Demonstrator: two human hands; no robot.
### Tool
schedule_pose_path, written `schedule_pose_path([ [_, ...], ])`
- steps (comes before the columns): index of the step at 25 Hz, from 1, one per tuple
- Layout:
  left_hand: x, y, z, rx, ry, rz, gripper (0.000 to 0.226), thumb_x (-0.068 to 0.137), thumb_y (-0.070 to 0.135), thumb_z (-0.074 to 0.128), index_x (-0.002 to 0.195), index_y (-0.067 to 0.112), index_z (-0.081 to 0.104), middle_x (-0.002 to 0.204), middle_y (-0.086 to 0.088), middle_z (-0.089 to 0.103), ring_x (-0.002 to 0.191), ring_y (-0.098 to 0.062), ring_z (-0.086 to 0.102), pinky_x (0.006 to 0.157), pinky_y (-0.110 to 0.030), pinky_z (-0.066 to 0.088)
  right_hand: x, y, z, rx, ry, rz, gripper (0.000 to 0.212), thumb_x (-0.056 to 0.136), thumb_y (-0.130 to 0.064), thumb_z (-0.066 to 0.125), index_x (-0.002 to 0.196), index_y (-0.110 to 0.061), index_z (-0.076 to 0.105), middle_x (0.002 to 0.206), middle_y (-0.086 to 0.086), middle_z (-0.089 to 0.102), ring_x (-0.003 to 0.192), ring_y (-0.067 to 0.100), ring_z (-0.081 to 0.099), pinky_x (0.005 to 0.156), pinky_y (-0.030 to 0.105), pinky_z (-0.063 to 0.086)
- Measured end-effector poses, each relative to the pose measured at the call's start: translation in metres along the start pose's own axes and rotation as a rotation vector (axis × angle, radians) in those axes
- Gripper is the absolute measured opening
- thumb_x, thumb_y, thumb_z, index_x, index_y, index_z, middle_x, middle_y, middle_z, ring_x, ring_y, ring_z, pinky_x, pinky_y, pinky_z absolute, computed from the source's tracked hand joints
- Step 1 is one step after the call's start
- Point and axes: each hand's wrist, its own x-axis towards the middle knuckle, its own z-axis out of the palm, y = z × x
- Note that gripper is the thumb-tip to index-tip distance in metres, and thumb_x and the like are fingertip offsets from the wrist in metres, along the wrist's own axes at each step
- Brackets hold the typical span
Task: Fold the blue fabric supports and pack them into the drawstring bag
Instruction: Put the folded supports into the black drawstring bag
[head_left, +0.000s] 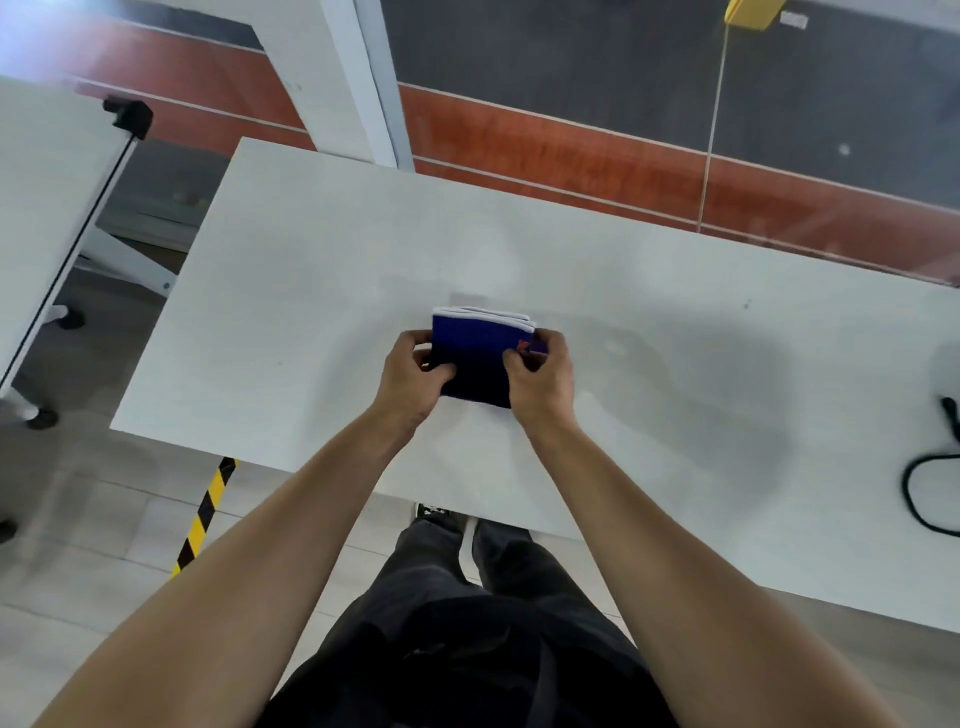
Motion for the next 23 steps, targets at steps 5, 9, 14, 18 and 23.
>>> schedule_pose_path([
  [5,0.004,0.004,0.044,0.207,-0.024,0.059,0.027,0.096,0.017,0.053,0.123,0.021,0.055,0.109,0.0,0.067,0.098,-0.016,0.066,0.082,-0.029,0.053,0.017,0.017,-0.036,-0.018,0.053,0.049,0.032,0.099,-0.019,0.055,0.13,-0.026,0.049,0.108,-0.002,0.065,0.092,0.014,0.064,0.061,0.018,0.046],
  [9,0.008,-0.002,0.055,0.329,0.019,0.03,0.025,0.099,0.021,0.053,0.123,0.019,0.056,0.107,0.001,0.066,0.095,-0.016,0.064,0.078,-0.029,0.048,0.029,0.025,-0.044,-0.059,0.034,0.087,0.028,0.1,-0.019,0.054,0.127,-0.025,0.051,0.107,0.0,0.066,0.084,0.013,0.064,0.056,0.018,0.044],
  [14,0.01,-0.004,0.06,0.37,0.098,-0.044,0.025,0.098,0.025,0.054,0.122,0.018,0.056,0.102,0.001,0.065,0.093,-0.019,0.062,0.075,-0.029,0.043,0.034,0.027,-0.047,-0.12,0.007,0.068,0.025,0.099,-0.024,0.057,0.124,-0.028,0.055,0.105,-0.002,0.066,0.082,0.004,0.062,0.056,0.016,0.043],
  [18,0.01,-0.007,0.059,0.385,0.143,-0.046,0.025,0.097,0.025,0.055,0.121,0.017,0.056,0.106,0.001,0.064,0.095,-0.02,0.063,0.075,-0.028,0.043,0.038,0.03,-0.042,-0.213,0.031,0.016,0.023,0.097,-0.03,0.06,0.12,-0.028,0.059,0.102,-0.004,0.064,0.086,0.013,0.064,0.066,0.024,0.05],
  [23,0.012,-0.011,0.061,0.418,0.103,-0.103,0.04,0.099,0.03,0.051,0.136,0.013,0.051,0.128,-0.007,0.062,0.111,-0.025,0.06,0.082,-0.03,0.042,0.038,0.036,-0.032,-0.34,-0.046,0.119,0.041,0.102,-0.041,0.046,0.134,-0.017,0.049,0.122,0.002,0.053,0.109,0.022,0.054,0.088,0.035,0.044],
])
